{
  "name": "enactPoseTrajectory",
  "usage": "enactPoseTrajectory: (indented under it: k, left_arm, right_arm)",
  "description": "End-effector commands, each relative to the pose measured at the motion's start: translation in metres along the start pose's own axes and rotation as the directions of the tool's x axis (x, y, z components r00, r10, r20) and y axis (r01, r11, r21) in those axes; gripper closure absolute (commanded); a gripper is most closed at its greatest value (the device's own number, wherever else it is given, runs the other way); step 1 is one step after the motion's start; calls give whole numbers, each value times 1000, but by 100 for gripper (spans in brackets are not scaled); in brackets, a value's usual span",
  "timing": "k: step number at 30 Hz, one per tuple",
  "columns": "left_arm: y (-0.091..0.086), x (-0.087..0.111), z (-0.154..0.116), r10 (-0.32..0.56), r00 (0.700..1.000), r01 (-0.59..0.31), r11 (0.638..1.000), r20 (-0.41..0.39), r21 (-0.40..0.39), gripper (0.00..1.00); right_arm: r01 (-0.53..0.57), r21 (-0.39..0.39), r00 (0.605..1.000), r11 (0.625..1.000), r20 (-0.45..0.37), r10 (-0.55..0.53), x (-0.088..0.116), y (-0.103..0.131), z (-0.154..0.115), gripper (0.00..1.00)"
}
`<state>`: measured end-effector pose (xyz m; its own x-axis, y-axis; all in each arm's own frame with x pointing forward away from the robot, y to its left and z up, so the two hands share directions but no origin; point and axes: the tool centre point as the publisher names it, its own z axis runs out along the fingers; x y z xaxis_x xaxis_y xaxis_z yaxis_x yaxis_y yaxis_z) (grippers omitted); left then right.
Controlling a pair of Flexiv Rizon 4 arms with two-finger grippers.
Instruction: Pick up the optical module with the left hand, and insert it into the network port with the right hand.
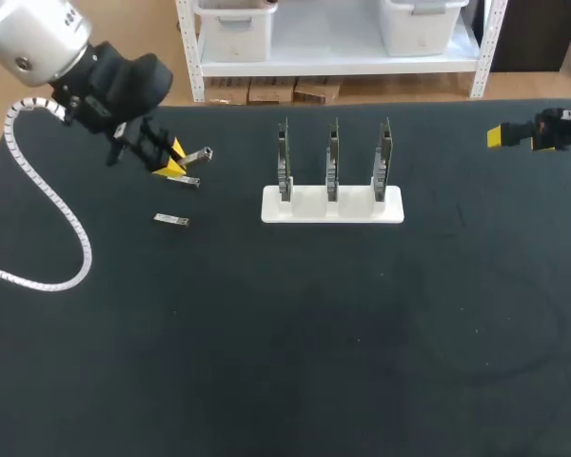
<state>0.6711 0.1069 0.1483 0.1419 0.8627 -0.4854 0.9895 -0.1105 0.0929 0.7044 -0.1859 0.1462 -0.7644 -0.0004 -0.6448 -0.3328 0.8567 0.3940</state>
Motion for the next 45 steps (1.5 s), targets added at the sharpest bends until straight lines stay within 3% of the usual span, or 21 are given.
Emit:
enactPoseTrajectory:
  k: [1,11,14,20,24,29,31,37,41,45]
  left_arm:
    - [0,1,0,1,1000,-1,1000,1,-1,100]
    - [0,1,0,1,1000,-1,1000,1,-1,100]
    - [17,-24,-17,57,998,-57,997,8,-45,100]
    - [24,-62,-27,52,969,-47,999,242,-26,100]
    - [18,-74,-24,41,967,-40,999,250,-9,100]
    - [11,-80,-20,-38,941,39,999,335,4,100]
    - [10,-87,-20,-41,941,47,999,335,-9,100]
    - [5,-116,-14,7,927,1,1000,374,-20,100]
    - [10,-122,-7,5,912,-2,1000,410,-7,100]
    - [12,-129,-4,28,920,-28,1000,391,-6,100]
  right_arm:
    - [0,3,1000,1000,-1,0,0,1,-1,0]
    - [0,3,1000,1000,-1,0,0,1,-1,0]
    - [0,3,1000,1000,-1,0,0,1,-1,0]
    - [0,3,1000,1000,-1,0,0,1,-1,0]
    - [0,3,1000,1000,-1,0,0,1,-1,0]
    - [0,3,1000,1000,-1,0,0,1,-1,0]
    - [0,3,1000,1000,-1,0,0,1,-1,0]
    - [0,3,1000,1000,-1,0,0,1,-1,0]
    - [0,3,1000,1000,-1,0,0,1,-1,0]
    - [0,3,1000,1000,-1,0,0,1,-1,0]
